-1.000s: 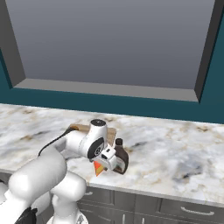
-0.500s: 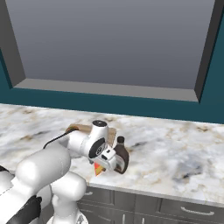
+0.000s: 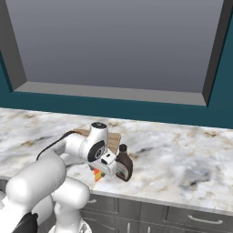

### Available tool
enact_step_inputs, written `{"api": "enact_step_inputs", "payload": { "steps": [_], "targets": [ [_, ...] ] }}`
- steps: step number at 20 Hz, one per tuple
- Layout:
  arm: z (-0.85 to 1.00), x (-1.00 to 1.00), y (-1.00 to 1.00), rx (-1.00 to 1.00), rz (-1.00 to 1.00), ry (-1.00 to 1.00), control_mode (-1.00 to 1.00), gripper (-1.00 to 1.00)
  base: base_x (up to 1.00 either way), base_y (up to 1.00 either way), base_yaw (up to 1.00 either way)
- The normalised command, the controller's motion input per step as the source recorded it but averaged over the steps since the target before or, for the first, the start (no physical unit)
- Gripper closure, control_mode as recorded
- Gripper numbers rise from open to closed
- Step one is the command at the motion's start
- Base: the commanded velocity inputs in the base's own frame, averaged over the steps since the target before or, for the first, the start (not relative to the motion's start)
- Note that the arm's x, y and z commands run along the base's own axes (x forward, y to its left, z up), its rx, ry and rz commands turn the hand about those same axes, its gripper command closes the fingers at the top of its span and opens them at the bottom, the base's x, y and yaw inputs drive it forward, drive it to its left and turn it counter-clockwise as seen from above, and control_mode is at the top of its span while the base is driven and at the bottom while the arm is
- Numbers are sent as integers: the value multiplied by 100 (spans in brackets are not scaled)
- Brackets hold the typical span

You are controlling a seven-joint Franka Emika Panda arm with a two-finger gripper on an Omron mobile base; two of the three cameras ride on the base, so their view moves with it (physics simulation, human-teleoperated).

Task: Retrieve the reheated potato from the microwave, then place the potato, cheese, and condiment on the cutting board.

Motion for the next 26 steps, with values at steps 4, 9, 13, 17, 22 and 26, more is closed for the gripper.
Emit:
{"api": "enact_step_inputs", "payload": {
  "steps": [4,9,13,17,22,26],
  "targets": [
    [28,5,43,-4,-2,-4,-100,100,0,0,0],
    [25,30,47,0,-1,-6,-100,100,0,0,0],
    [15,59,27,0,0,-3,-100,100,0,0,0],
    [7,64,14,0,0,0,-100,100,0,0,0],
    [3,64,5,0,0,1,-100,100,0,0,0],
    [0,56,0,0,0,5,-100,100,0,0,0]
  ]
}}
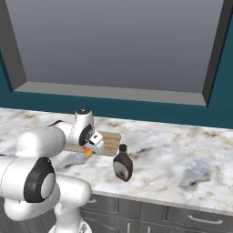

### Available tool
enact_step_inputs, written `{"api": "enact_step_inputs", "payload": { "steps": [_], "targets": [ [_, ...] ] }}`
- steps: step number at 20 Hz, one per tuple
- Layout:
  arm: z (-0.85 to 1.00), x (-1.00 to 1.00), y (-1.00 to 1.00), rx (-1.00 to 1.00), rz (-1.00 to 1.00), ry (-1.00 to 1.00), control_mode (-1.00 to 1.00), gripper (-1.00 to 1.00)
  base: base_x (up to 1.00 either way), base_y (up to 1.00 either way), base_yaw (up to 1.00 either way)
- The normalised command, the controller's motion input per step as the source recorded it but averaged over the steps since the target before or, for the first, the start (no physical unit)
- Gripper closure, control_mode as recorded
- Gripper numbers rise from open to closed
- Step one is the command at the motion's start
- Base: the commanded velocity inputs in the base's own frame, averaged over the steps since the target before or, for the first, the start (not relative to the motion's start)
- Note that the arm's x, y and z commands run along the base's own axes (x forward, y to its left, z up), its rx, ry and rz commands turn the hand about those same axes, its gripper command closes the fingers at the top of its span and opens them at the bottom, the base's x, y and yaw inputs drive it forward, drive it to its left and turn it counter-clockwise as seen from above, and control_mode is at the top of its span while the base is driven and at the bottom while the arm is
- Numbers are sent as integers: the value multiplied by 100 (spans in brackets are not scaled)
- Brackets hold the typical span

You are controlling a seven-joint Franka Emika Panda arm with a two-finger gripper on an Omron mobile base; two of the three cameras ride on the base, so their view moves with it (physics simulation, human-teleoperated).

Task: Retrieve the reheated potato from the microwave, then place the potato, cheese, and condiment on the cutting board.

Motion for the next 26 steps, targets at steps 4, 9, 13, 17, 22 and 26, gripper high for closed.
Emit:
{"api": "enact_step_inputs", "payload": {
  "steps": [4,9,13,17,22,26],
  "targets": [
    [0,37,-2,0,0,8,-100,100,0,0,0],
    [-4,36,0,1,0,4,-100,100,0,0,0],
    [0,33,1,6,0,3,-100,100,0,0,0],
    [-10,26,13,11,0,3,-100,100,0,0,0],
    [-11,23,20,4,-2,0,-100,100,0,0,0],
    [-14,20,19,0,-4,0,-100,100,0,0,0]
  ]
}}
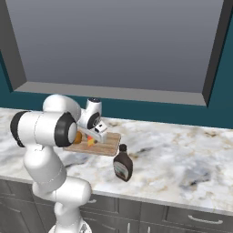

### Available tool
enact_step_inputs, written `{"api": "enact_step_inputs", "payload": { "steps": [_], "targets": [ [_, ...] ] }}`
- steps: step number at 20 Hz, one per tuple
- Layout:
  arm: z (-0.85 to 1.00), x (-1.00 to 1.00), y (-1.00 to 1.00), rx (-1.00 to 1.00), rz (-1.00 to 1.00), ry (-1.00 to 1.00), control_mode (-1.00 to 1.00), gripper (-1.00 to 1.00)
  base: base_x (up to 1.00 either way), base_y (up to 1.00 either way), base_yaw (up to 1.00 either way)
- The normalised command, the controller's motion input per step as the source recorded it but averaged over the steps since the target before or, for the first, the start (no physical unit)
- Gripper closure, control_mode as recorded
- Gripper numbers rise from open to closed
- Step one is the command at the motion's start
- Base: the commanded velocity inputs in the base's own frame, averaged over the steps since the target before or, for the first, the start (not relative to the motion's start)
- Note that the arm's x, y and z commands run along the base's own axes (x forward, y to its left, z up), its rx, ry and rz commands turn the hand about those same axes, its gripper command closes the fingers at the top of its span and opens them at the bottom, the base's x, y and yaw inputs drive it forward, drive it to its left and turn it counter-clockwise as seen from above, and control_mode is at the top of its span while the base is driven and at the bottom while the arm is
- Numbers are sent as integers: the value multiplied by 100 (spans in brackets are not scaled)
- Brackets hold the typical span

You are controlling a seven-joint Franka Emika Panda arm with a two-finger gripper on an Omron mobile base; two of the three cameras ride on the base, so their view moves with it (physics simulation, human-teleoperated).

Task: Retrieve the reheated potato from the microwave, then place the potato, cheese, and condiment on the cutting board.

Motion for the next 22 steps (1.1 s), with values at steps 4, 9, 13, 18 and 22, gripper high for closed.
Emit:
{"api": "enact_step_inputs", "payload": {
  "steps": [4,9,13,18,22],
  "targets": [
    [-21,13,21,0,-6,0,-100,100,0,0,0],
    [-21,27,3,0,-5,0,-100,100,0,0,0],
    [-23,11,8,0,-3,0,-100,100,0,0,0],
    [-26,-3,2,0,-2,0,-100,-100,0,0,0],
    [-4,-10,0,0,-5,1,-100,-100,0,0,0]
  ]
}}
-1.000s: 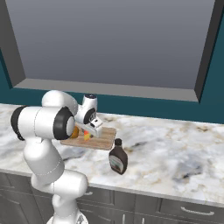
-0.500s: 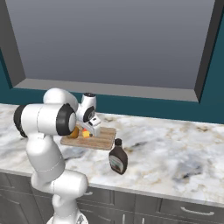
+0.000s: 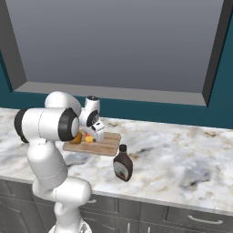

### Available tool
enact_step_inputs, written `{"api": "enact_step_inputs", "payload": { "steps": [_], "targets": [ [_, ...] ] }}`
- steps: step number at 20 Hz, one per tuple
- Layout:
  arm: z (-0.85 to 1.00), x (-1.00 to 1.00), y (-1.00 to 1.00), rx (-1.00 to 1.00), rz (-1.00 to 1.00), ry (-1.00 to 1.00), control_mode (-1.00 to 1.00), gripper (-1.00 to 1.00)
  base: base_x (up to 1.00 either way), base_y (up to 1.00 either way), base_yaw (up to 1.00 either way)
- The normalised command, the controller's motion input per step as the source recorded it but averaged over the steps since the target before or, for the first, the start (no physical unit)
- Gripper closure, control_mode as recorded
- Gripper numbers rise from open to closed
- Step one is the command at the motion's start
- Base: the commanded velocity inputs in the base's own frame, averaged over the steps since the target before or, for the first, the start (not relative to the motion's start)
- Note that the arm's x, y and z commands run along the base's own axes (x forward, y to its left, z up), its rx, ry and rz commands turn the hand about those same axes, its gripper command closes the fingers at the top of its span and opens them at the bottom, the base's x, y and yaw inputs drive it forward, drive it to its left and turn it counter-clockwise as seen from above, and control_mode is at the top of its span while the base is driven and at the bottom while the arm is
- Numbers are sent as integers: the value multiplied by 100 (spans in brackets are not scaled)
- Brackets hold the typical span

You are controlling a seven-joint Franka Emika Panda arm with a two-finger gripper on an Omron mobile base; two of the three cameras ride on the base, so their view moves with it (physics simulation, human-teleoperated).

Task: Retrieve the reheated potato from the microwave, then place the potato, cheese, and condiment on the cutting board.

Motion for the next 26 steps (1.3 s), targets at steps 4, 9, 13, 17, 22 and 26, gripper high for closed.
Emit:
{"api": "enact_step_inputs", "payload": {
  "steps": [4,9,13,17,22,26],
  "targets": [
    [12,-11,6,0,-1,0,-100,-100,0,0,0],
    [25,-10,6,0,0,2,-100,-100,0,0,0],
    [38,-10,3,-1,-1,8,-100,-100,0,0,0],
    [40,-32,-5,0,-4,13,-100,-100,0,0,0],
    [30,-48,-17,-1,-1,8,-100,-100,0,0,0],
    [27,-57,-22,-5,0,1,-100,-100,0,0,0]
  ]
}}
